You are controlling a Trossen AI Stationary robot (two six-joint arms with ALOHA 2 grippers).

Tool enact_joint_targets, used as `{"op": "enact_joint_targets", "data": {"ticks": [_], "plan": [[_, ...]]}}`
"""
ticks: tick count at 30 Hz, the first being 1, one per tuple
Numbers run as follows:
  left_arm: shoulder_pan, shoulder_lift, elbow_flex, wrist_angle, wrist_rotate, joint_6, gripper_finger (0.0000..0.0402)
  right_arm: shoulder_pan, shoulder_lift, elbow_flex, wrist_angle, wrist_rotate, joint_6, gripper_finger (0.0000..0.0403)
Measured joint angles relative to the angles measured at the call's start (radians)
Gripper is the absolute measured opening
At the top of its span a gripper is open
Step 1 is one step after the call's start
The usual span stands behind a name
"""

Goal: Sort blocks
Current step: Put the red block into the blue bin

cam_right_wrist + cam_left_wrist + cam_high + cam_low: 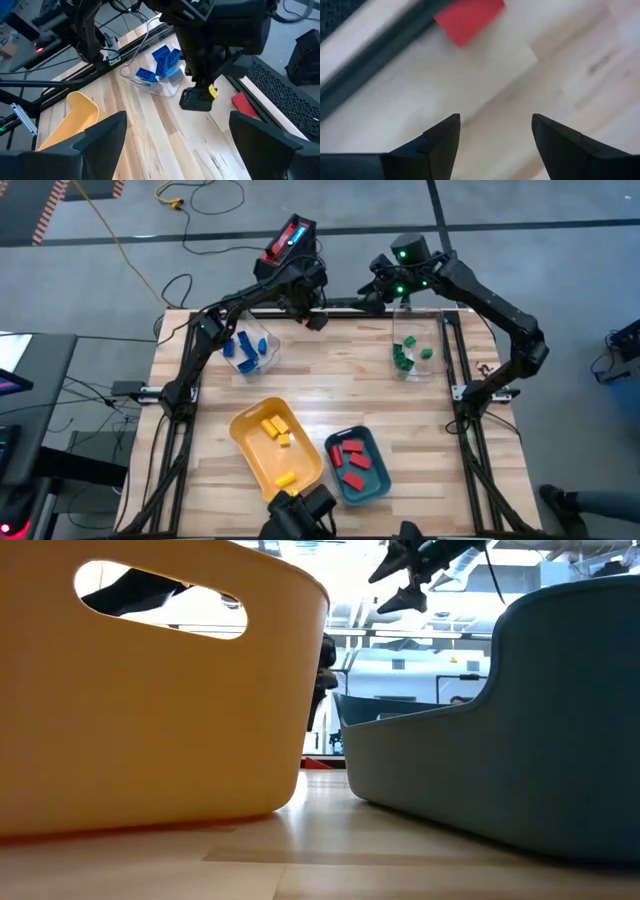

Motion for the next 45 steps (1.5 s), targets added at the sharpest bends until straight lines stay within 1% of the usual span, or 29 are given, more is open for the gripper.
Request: {"op": "enact_joint_targets", "data": {"ticks": [3,5,7,11,13,14,18,20,22,24,29,31,33,35,38,41,45], "plan": [[-0.016,-0.012,0.022,-0.037,-0.001,0.040,0.0240,0.008,0.000,0.000,0.001,-0.002,0.001,0.0365],[-0.022,-0.015,0.063,-0.041,-0.001,0.083,0.0240,0.014,0.000,0.000,0.002,-0.002,0.000,0.0365],[-0.022,-0.036,0.054,0.014,-0.015,0.111,0.0240,0.015,0.001,0.000,0.007,0.004,-0.004,0.0365],[-0.013,-0.043,0.052,0.128,-0.023,0.144,0.0240,-0.001,0.002,-0.011,0.023,0.098,-0.062,0.0365],[-0.013,-0.049,0.051,0.154,-0.026,0.144,0.0239,-0.023,-0.005,-0.041,0.050,0.103,-0.076,0.0365],[-0.016,-0.061,0.050,0.163,-0.050,0.146,0.0238,-0.036,-0.015,-0.070,0.073,0.108,-0.081,0.0365],[-0.053,-0.161,0.041,0.282,-0.224,0.177,0.0215,-0.082,-0.065,-0.244,0.207,0.111,-0.084,0.0363],[-0.064,-0.209,0.004,0.341,-0.257,0.180,0.0203,-0.094,-0.079,-0.339,0.280,0.111,-0.074,0.0360],[-0.064,-0.250,-0.057,0.385,-0.261,0.178,0.0193,-0.095,-0.081,-0.399,0.347,0.111,-0.072,0.0357],[-0.063,-0.299,-0.143,0.420,-0.262,0.174,0.0187,-0.094,-0.062,-0.423,0.372,0.118,-0.085,0.0354],[-0.072,-0.510,-0.456,0.588,-0.264,0.140,0.0181,-0.061,0.065,-0.427,0.393,0.131,-0.131,0.0344],[-0.084,-0.593,-0.584,0.648,-0.265,0.111,0.0180,-0.040,0.123,-0.403,0.417,0.131,-0.138,0.0338],[-0.094,-0.682,-0.702,0.701,-0.267,0.079,0.0180,-0.016,0.190,-0.361,0.419,0.130,-0.153,0.0332],[-0.100,-0.770,-0.795,0.737,-0.267,0.049,0.0180,0.008,0.255,-0.301,0.393,0.128,-0.164,0.0328],[-0.101,-0.881,-0.909,0.747,-0.288,0.012,0.0180,0.039,0.347,-0.176,0.328,0.135,-0.201,0.0325],[-0.102,-0.957,-0.990,0.744,-0.312,-0.020,0.0180,0.058,0.445,-0.043,0.228,0.156,-0.223,0.0325],[-0.107,-1.018,-1.054,0.746,-0.314,-0.065,0.0180,0.080,0.550,0.089,0.138,0.202,-0.270,0.0325]]}}
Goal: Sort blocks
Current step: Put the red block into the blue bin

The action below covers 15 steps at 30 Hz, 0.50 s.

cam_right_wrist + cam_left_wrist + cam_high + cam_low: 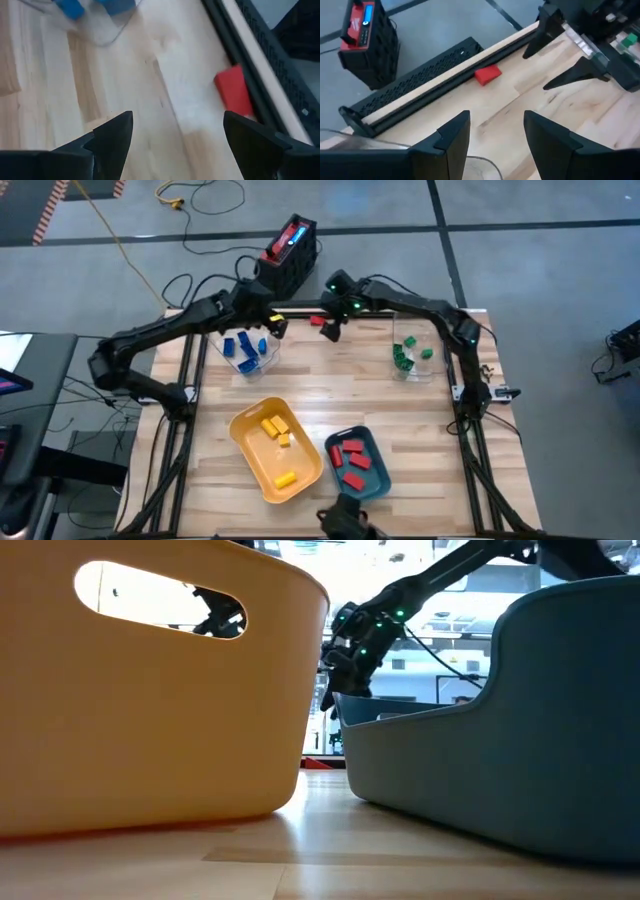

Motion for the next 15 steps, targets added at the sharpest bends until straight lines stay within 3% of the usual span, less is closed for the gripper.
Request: {"op": "enact_joint_targets", "data": {"ticks": [15], "plan": [[-0.067,-0.014,-0.033,0.018,-0.085,-0.059,0.0180,0.024,0.258,0.363,-0.182,0.011,0.051,0.0294]]}}
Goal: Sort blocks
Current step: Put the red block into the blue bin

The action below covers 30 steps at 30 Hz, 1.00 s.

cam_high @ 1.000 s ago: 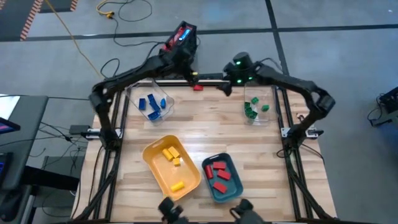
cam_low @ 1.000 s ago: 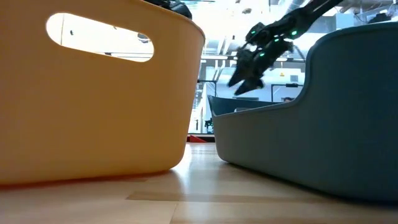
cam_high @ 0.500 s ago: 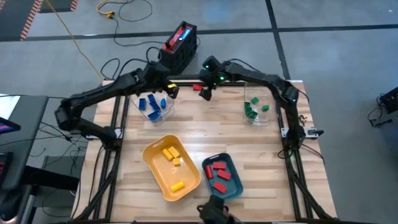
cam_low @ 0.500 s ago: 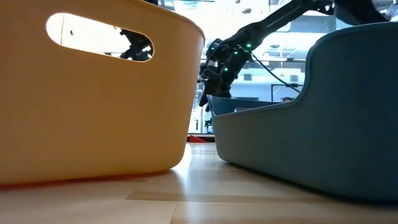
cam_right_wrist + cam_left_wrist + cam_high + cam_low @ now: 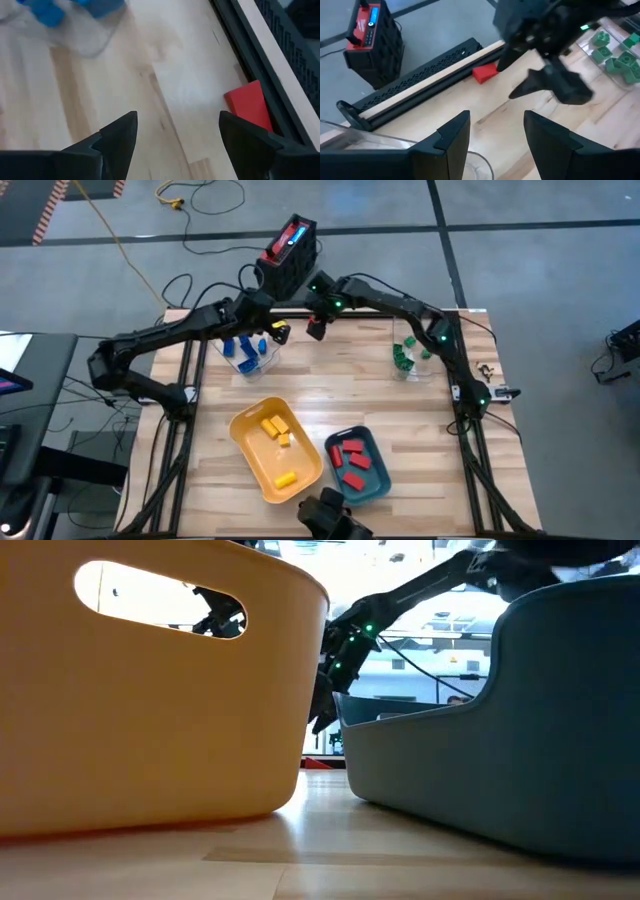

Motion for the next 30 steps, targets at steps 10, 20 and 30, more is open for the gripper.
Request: {"op": "enact_joint_targets", "data": {"ticks": [10,20,30], "plan": [[-0.015,-0.018,0.001,-0.020,-0.013,0.008,0.0180,-0.007,0.135,0.231,-0.143,0.029,0.098,0.0293],[-0.015,-0.022,0.001,-0.011,-0.025,0.030,0.0180,-0.007,0.151,0.243,-0.135,0.023,0.205,0.0292],[-0.015,-0.022,0.001,0.022,-0.026,0.038,0.0180,-0.004,0.179,0.245,-0.089,-0.012,0.354,0.0291]]}}
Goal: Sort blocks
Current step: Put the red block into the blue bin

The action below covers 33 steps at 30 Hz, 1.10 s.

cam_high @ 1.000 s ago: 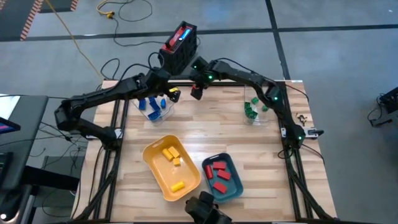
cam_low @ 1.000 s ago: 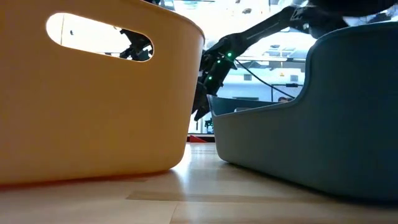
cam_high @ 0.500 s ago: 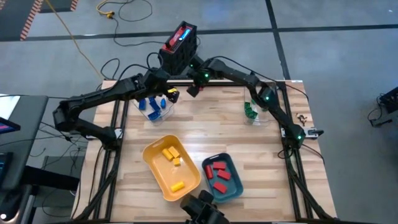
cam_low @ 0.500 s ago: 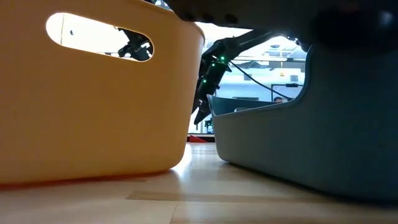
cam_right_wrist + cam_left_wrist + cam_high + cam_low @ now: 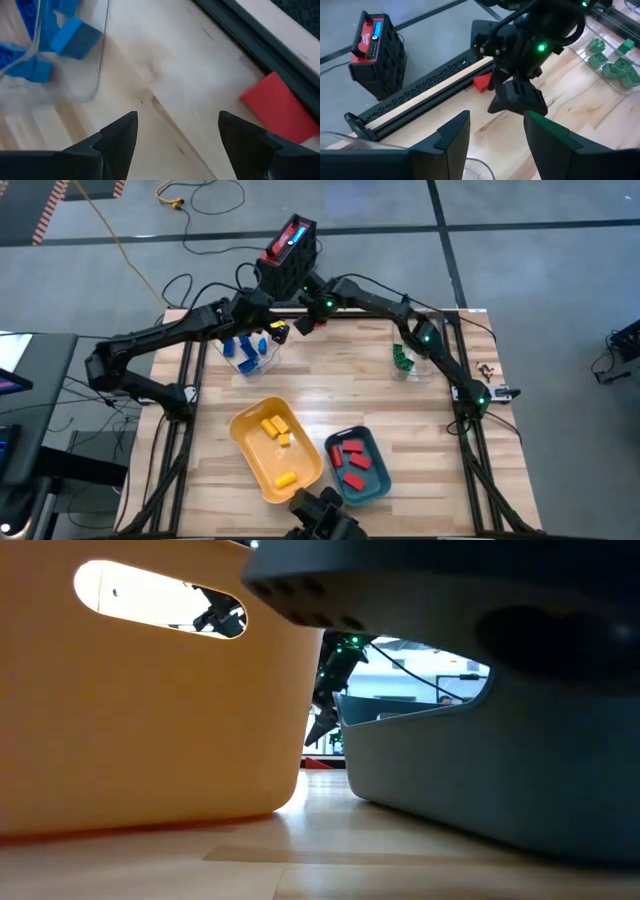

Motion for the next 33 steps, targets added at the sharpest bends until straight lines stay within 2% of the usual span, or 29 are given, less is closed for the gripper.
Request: {"op": "enact_joint_targets", "data": {"ticks": [8,14,18,23,26,33], "plan": [[0.000,0.000,0.000,-0.004,-0.001,0.000,0.0180,-0.037,0.000,-0.002,0.034,0.023,0.166,0.0290],[0.000,0.000,0.000,-0.004,-0.001,0.000,0.0180,-0.083,0.000,-0.002,0.050,-0.043,0.313,0.0290],[0.000,0.000,0.000,-0.002,0.000,0.000,0.0180,-0.085,0.000,-0.002,0.007,-0.041,0.245,0.0290],[0.000,0.000,0.000,-0.001,0.000,0.004,0.0180,-0.025,-0.012,-0.001,-0.075,-0.071,0.145,0.0290],[0.000,0.000,0.000,-0.001,0.000,0.009,0.0180,0.017,-0.040,0.000,-0.100,-0.022,0.077,0.0290],[-0.005,-0.006,0.001,-0.001,0.000,0.018,0.0180,0.060,-0.035,0.000,-0.183,-0.033,0.035,0.0290]]}}
